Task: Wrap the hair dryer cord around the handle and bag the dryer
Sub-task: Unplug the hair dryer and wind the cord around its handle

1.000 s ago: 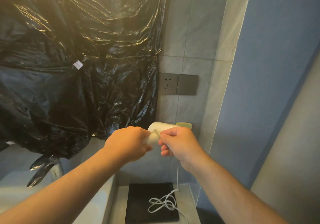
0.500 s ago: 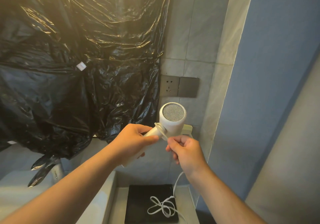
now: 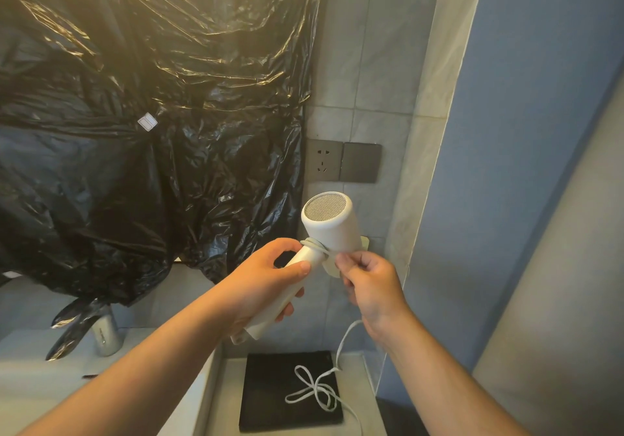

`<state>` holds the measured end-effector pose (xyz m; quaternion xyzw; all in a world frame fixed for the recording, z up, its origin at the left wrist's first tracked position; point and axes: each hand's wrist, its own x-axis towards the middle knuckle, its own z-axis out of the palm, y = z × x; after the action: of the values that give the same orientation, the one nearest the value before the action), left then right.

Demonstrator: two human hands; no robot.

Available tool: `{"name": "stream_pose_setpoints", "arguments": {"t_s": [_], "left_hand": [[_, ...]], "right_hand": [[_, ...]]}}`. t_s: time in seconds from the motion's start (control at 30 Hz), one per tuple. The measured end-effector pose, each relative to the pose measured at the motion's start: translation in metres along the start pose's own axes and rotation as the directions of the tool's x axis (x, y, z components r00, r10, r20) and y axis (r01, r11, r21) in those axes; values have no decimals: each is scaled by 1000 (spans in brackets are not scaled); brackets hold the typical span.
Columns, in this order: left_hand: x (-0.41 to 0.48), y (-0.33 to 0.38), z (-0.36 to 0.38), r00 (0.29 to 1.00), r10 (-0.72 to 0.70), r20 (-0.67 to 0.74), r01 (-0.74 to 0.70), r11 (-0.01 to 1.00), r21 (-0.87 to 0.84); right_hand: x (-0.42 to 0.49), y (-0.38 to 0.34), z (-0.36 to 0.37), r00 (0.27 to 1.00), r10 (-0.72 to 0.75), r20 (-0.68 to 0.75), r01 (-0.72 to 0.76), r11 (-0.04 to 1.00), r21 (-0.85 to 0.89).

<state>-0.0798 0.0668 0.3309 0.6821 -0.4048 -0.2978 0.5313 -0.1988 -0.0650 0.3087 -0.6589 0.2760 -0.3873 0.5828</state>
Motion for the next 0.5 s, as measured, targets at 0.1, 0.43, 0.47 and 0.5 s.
{"name": "stream_pose_setpoints", "arguments": {"t_s": [0.1, 0.43, 0.47, 0.5], "left_hand": [[-2, 0, 3, 1000, 22, 1, -22, 1000, -4], [0, -8, 1, 1000, -2, -19, 2, 1000, -2], [2, -10, -1, 1000, 3, -6, -3, 1000, -26], [2, -12, -2, 1000, 4, 10, -3, 998, -63]], "right_hand": [[0, -2, -2, 1000, -1, -4, 1, 1000, 8], [4, -5, -5, 997, -64, 52, 67, 996, -61], [4, -4, -6, 996, -60, 72, 64, 996, -59], [3, -2, -6, 995, -54, 89, 60, 996, -63]]}}
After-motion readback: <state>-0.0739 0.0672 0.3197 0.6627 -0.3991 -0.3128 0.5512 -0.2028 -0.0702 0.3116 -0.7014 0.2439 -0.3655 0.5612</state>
